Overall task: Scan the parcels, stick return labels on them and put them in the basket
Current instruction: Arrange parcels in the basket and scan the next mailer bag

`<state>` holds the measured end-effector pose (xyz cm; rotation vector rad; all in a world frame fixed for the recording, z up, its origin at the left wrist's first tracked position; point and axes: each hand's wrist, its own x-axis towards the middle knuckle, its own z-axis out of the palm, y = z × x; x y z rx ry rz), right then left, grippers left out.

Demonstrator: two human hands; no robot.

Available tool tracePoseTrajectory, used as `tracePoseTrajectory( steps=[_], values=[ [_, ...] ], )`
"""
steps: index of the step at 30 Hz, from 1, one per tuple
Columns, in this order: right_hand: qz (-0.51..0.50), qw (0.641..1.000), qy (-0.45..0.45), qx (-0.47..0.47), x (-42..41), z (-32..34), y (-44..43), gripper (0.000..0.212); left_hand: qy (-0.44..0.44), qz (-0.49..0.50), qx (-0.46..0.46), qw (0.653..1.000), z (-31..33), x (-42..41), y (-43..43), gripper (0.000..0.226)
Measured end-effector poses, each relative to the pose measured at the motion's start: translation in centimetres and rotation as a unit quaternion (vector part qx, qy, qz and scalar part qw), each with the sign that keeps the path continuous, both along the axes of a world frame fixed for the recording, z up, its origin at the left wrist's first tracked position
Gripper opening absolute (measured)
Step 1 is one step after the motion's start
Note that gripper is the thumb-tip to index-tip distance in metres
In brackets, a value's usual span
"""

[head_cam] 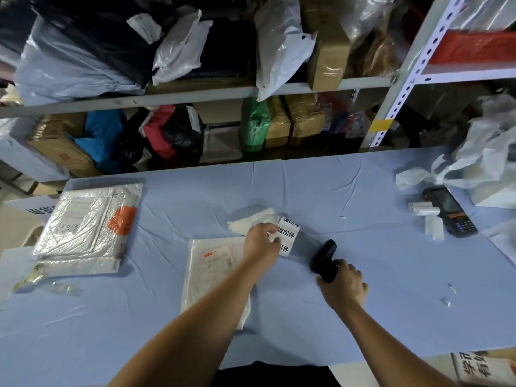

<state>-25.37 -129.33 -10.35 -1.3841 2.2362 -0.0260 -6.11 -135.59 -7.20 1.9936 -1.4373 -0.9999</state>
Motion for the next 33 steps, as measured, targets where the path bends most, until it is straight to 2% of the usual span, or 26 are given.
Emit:
tracePoseTrajectory(
  steps=[3, 5, 6, 10, 13, 17, 20, 21, 23, 27, 33],
  values=[
    [-0.005, 0.999, -0.037, -0.013, -0.1, 0.5, 0.6, 0.084, -0.095, -0.01, 0.004, 0.995, -0.6, -1.7, -2.6, 0.03],
    [-0.021, 0.996, -0.068, -0.047, -0.1, 1.3, 0.9, 0.085, -0.112, -0.018, 0.036, 0.993, -0.8, -2.3, -4.0, 0.028],
    [-0.031, 0.993, -0.09, -0.071, -0.1, 1.7, 0.9, 0.079, -0.089, -0.007, 0.052, 0.995, -0.9, -2.5, -4.5, 0.032],
    [-0.063, 0.958, -0.197, -0.198, 0.8, 3.5, 0.7, 0.033, 0.118, 0.04, 0.057, 0.991, -0.3, -2.9, -3.9, 0.04],
    [-0.13, 0.925, -0.273, -0.23, 2.1, 4.4, -0.2, 0.005, 0.179, 0.03, 0.019, 0.983, 0.7, -2.6, -2.5, 0.036],
    [-0.174, 0.888, -0.401, -0.144, 4.2, 4.2, -1.6, 0.019, 0.213, 0.007, 0.011, 0.977, 2.3, -1.1, -0.2, 0.042],
    [-0.146, 0.858, -0.471, -0.144, 5.4, 3.9, -1.9, 0.005, 0.228, -0.011, 0.002, 0.974, 3.0, 0.6, 1.5, 0.049],
    [-0.127, 0.857, -0.478, -0.145, 5.7, 3.8, -1.9, 0.001, 0.23, -0.013, -0.002, 0.973, 3.3, 1.2, 1.9, 0.049],
    [-0.089, 0.862, -0.478, -0.145, 6.4, 3.5, -1.8, 0.008, 0.232, 0.0, -0.012, 0.973, 3.8, 2.3, 2.6, 0.046],
    [-0.025, 0.889, -0.439, -0.132, 8.2, 3.4, -1.1, 0.013, 0.22, 0.054, -0.022, 0.974, 4.8, 4.5, 3.3, 0.039],
    [0.024, 0.917, -0.382, -0.113, 9.2, 3.7, -0.9, 0.008, 0.186, 0.064, -0.045, 0.979, 5.8, 7.0, 3.8, 0.047]
  ],
)
